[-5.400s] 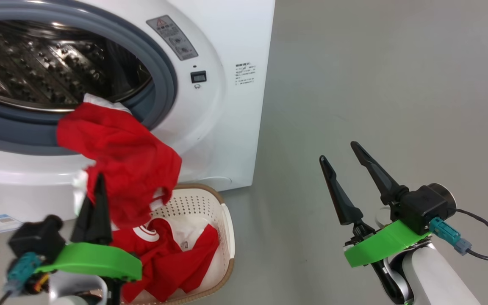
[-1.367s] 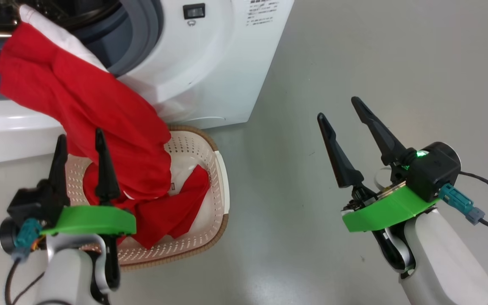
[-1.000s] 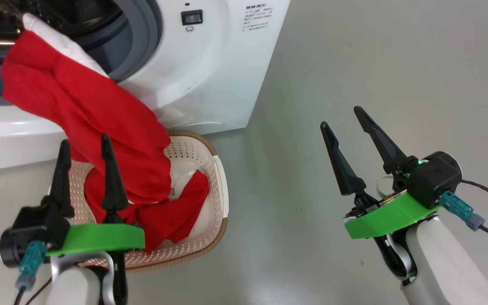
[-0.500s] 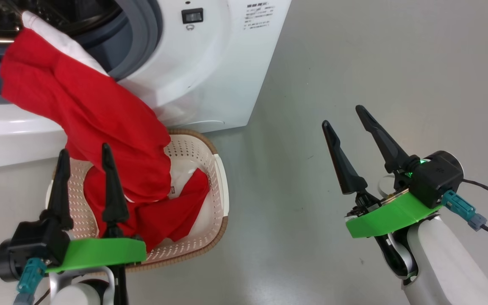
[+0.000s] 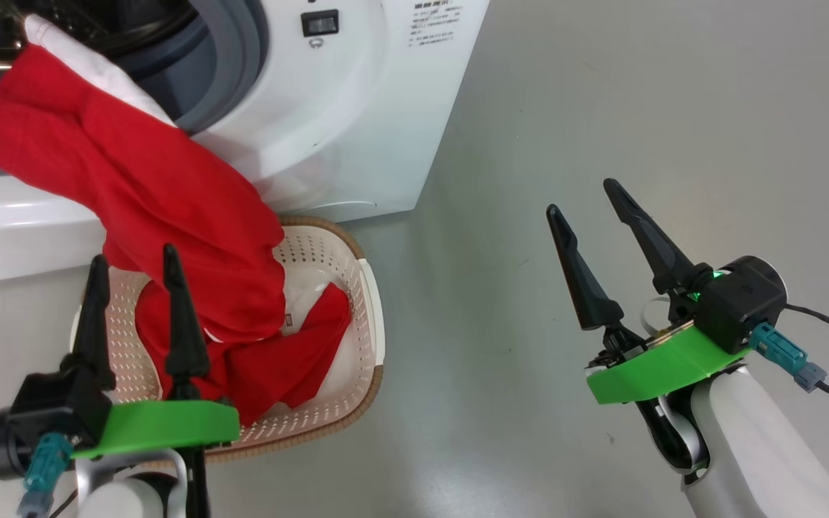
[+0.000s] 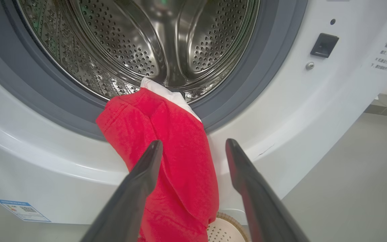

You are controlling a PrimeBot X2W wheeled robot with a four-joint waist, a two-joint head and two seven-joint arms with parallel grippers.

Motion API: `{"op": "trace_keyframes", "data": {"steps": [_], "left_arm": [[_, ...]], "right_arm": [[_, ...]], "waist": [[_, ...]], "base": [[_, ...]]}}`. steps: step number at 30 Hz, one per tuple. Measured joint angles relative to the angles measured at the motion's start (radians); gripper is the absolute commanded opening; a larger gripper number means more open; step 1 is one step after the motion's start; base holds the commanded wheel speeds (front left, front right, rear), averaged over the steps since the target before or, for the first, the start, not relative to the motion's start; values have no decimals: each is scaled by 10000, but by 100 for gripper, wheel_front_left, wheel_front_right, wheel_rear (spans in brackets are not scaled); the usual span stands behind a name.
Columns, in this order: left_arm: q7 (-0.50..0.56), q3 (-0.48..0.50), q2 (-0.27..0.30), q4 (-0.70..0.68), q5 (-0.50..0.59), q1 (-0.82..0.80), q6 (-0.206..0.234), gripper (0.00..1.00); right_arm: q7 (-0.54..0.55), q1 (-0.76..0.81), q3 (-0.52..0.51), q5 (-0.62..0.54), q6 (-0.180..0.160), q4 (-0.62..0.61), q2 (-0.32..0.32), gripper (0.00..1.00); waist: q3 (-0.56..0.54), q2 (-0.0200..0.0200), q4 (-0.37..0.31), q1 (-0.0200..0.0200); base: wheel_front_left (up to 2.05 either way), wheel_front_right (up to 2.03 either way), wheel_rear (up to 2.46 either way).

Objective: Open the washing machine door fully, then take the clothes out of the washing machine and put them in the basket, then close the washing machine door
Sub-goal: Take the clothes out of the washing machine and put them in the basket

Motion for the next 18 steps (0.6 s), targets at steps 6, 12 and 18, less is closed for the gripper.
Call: {"op": "trace_keyframes", "data": {"steps": [6, 12, 18], "left_arm": [[2, 84, 27, 512, -77, -484, 23, 100], [-2, 219, 128, 1342, -203, -1327, 12, 100], [-42, 408, 451, 2581, -263, -2483, -77, 100]], "right_arm": [[0, -6, 23, 0, 0, 0, 38, 100], [0, -30, 100, 0, 0, 23, 54, 100], [0, -58, 192, 2, 0, 56, 96, 100]], "waist": [[62, 0, -36, 0], [107, 0, -141, 0], [171, 0, -274, 0]], "base": [[0, 0, 0], [0, 0, 0], [0, 0, 0]]}}
